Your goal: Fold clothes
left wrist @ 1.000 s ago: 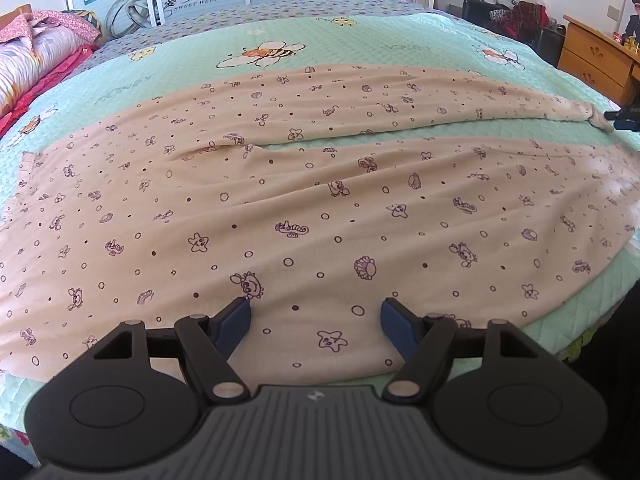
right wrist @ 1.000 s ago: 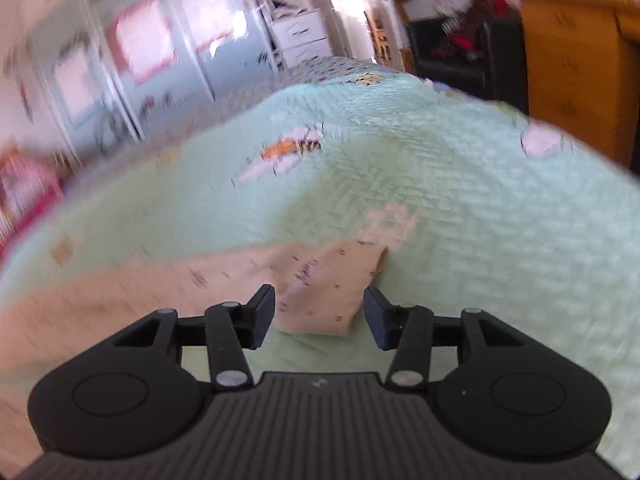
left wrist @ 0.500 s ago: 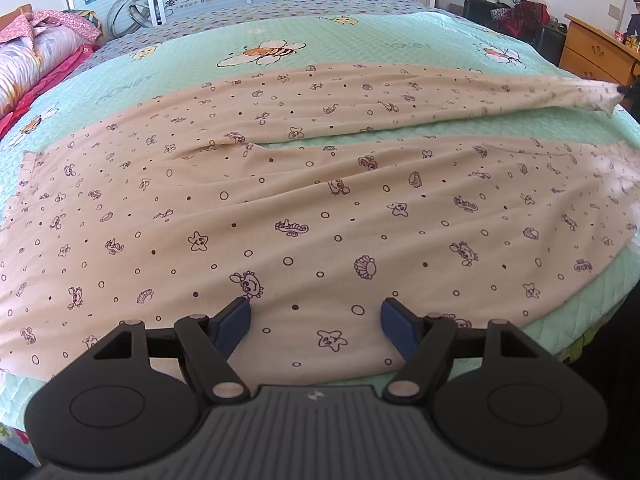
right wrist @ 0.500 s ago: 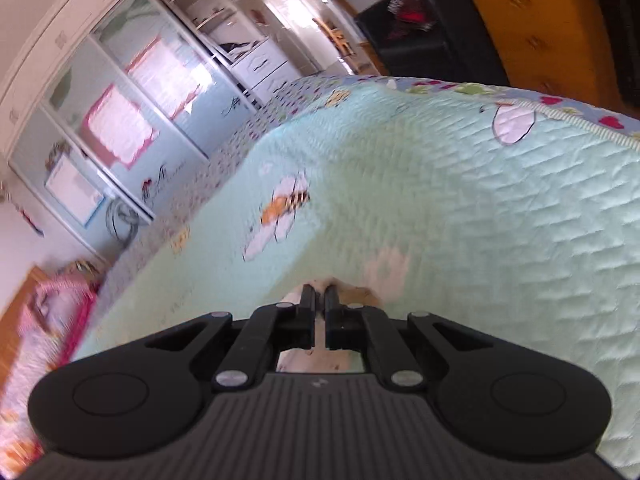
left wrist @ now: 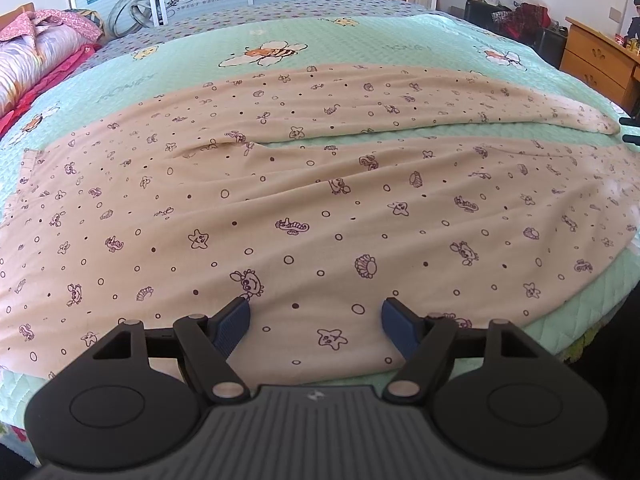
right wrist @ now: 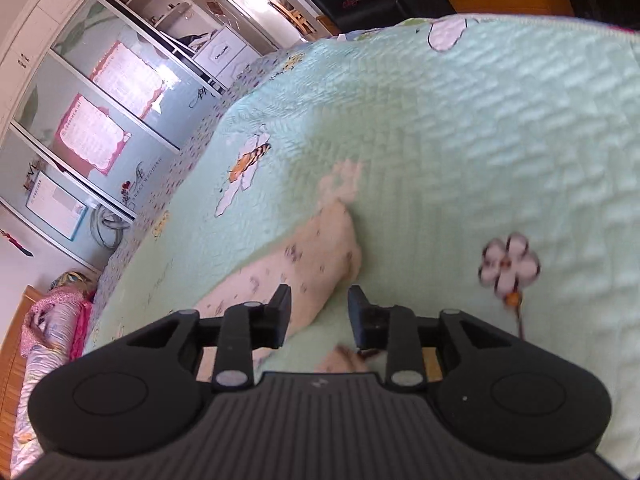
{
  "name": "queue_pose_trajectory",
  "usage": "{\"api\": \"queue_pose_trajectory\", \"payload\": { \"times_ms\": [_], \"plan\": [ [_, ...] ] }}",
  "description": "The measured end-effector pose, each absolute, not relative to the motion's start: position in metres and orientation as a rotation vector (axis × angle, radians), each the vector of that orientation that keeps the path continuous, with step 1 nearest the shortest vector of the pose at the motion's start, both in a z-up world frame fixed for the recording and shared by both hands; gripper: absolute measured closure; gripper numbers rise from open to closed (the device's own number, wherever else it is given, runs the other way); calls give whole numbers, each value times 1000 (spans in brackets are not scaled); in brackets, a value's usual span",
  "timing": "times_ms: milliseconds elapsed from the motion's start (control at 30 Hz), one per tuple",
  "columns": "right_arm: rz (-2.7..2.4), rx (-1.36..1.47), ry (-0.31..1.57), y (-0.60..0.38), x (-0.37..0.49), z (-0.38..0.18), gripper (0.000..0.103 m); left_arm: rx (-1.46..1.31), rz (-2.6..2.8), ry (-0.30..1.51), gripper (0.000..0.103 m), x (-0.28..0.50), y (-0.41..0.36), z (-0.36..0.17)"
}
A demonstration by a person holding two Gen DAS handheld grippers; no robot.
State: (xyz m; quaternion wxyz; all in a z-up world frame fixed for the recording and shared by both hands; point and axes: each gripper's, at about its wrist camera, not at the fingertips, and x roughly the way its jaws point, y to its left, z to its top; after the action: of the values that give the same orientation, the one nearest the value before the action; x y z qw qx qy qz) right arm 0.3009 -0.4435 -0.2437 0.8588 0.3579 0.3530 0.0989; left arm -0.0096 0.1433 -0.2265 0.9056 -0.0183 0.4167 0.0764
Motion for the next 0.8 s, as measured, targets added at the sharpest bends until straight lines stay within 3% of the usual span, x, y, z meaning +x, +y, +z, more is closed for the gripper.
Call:
{"api": "queue_pose_trajectory", "payload": {
  "times_ms": [167,233,300,600,800],
  "plan": [
    [149,918,739,-443,317,-264,65,-34,159,863,27,-10,143,-226],
    [132,963,733,-440,323,-267,70,-33,160,864,27,-10,143,-225],
    [191,963,691,-432,328,-254,102,-29,159,865,27,-10,143,-226],
    [297,721,540,-392,381,-143,102,-32,159,864,27,-10,143,-226],
    [345,746,484,-389,389,-127,102,-43,156,861,27,-11,145,-226]
  ]
}}
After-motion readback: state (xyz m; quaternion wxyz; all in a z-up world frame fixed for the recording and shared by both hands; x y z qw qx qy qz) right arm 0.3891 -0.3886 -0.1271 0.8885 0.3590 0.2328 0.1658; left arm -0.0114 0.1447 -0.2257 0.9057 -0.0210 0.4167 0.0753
